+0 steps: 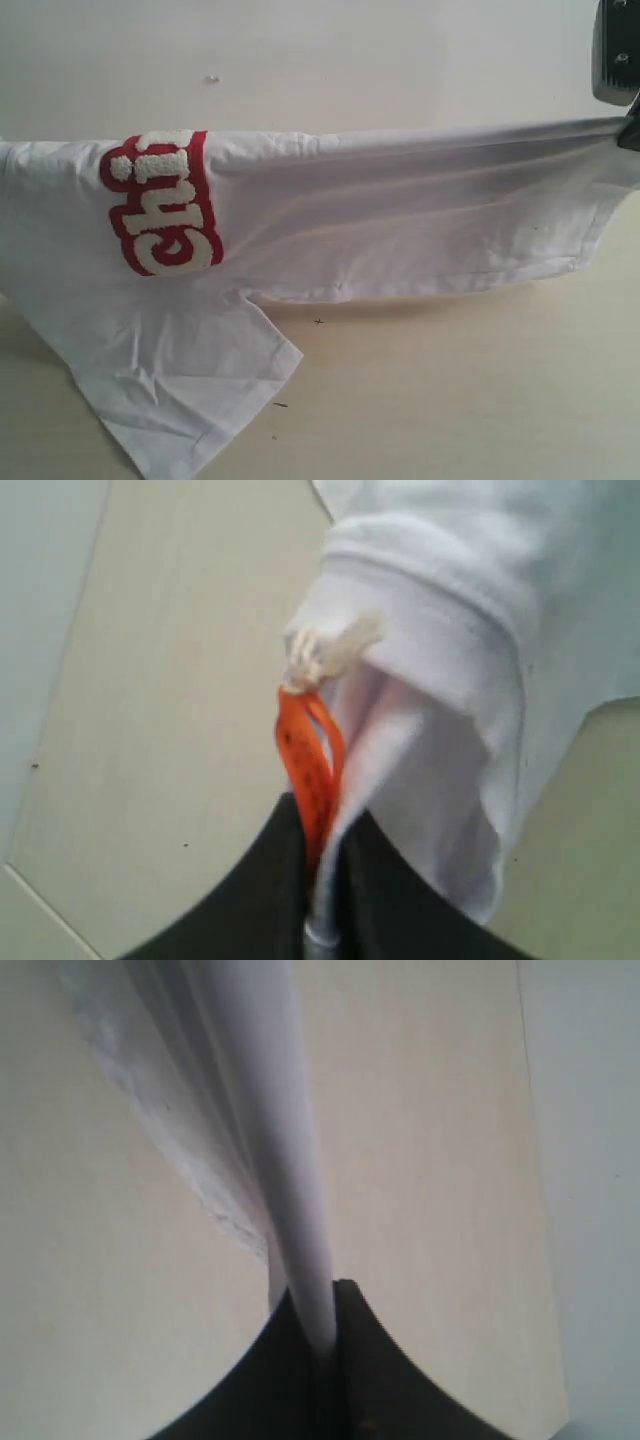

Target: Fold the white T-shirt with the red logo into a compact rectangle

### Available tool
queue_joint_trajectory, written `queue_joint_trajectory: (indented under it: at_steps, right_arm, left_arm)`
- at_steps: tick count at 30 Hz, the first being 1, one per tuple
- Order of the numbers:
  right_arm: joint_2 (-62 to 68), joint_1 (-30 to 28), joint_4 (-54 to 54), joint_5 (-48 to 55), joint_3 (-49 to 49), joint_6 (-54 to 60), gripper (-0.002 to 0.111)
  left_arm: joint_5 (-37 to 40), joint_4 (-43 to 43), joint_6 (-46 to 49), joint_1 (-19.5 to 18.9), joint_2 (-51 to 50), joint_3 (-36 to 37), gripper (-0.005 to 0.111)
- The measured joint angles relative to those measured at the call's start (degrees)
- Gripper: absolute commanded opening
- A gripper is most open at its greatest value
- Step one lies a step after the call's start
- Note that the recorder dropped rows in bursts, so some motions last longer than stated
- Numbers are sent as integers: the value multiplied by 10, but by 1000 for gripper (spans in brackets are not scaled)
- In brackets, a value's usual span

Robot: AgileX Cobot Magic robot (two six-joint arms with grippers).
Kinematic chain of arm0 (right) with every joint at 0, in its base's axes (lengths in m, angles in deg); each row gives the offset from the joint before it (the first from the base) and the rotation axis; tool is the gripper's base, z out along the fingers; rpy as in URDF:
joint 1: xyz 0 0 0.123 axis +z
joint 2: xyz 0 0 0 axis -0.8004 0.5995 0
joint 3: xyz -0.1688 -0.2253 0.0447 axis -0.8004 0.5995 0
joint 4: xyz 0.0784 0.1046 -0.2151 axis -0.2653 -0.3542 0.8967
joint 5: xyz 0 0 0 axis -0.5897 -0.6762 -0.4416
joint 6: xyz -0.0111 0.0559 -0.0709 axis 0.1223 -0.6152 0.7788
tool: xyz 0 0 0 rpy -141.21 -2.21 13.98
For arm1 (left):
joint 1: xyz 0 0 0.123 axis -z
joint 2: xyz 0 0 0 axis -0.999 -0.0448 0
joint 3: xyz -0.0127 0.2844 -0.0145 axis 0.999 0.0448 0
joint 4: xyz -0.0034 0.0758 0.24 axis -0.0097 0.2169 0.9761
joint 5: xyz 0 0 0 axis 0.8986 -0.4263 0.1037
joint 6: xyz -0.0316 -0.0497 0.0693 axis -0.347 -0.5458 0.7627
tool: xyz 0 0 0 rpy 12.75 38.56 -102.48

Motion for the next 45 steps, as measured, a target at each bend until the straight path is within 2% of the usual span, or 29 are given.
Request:
queue_joint_trajectory:
  at_steps: [13, 20, 27, 34, 45]
  right_arm:
    - [-67, -2, -8, 96, -17, 6, 0]
    - [-119, -3, -73, 154, -17, 6, 0]
    - [-190, -3, -110, 159, -17, -8, 0]
    - [-275, -3, -161, 162, 39, -21, 0]
    - [-402, 3, -215, 166, 145, -41, 0]
  left_arm:
    - [63, -16, -9, -1, 99, -16, 0]
    - [125, -10, -28, 19, 178, -4, 0]
    - [189, 2, -52, 23, 269, 6, 0]
    - [205, 4, -109, 61, 351, 9, 0]
    - [207, 4, -261, 118, 482, 11, 0]
